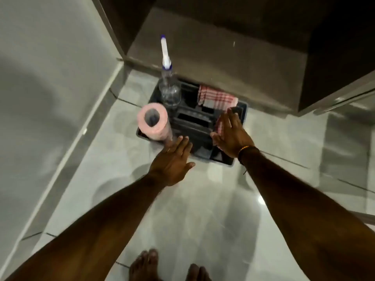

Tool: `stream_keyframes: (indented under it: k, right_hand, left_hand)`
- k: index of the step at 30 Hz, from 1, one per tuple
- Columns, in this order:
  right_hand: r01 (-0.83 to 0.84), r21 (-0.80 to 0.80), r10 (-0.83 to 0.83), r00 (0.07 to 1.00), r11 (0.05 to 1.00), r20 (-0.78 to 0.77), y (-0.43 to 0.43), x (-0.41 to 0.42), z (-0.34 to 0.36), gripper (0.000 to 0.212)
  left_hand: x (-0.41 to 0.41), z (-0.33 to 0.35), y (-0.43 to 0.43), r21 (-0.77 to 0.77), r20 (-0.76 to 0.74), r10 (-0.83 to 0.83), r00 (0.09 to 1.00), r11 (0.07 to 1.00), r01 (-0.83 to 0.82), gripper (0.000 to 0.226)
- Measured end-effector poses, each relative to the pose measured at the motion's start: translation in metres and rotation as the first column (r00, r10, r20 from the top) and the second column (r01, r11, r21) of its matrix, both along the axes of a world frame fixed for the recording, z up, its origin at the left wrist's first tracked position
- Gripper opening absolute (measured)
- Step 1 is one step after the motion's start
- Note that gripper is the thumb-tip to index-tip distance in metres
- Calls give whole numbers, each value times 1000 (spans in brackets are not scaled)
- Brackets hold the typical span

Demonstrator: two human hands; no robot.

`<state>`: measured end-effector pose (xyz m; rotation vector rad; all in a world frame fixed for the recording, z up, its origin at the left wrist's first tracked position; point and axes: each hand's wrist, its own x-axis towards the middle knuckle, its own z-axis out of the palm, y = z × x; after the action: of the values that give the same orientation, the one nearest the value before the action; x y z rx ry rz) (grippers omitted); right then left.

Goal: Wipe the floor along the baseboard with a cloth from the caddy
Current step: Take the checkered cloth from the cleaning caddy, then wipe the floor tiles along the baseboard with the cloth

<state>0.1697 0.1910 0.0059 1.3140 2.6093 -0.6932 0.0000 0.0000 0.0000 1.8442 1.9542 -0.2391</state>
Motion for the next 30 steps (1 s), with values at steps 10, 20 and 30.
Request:
stream_keyframes:
  k: [10,20,30]
  right_hand:
    - [65,115,-74,994,991,76,-12,-9,-100,90]
    - [283,-144,-315,891,948,-326,-48,-7,13,77]
    - [47,-318,-149,941,947,-304,-194,-64,116,78]
  left_hand:
    - [-4,-85,-17,93,-30,11,999,996,-8,87]
    - [-26,13,-63,72,78,246,966,965,-252,95]
    - [-70,108,-215,44,51,523,851,850,-525,95]
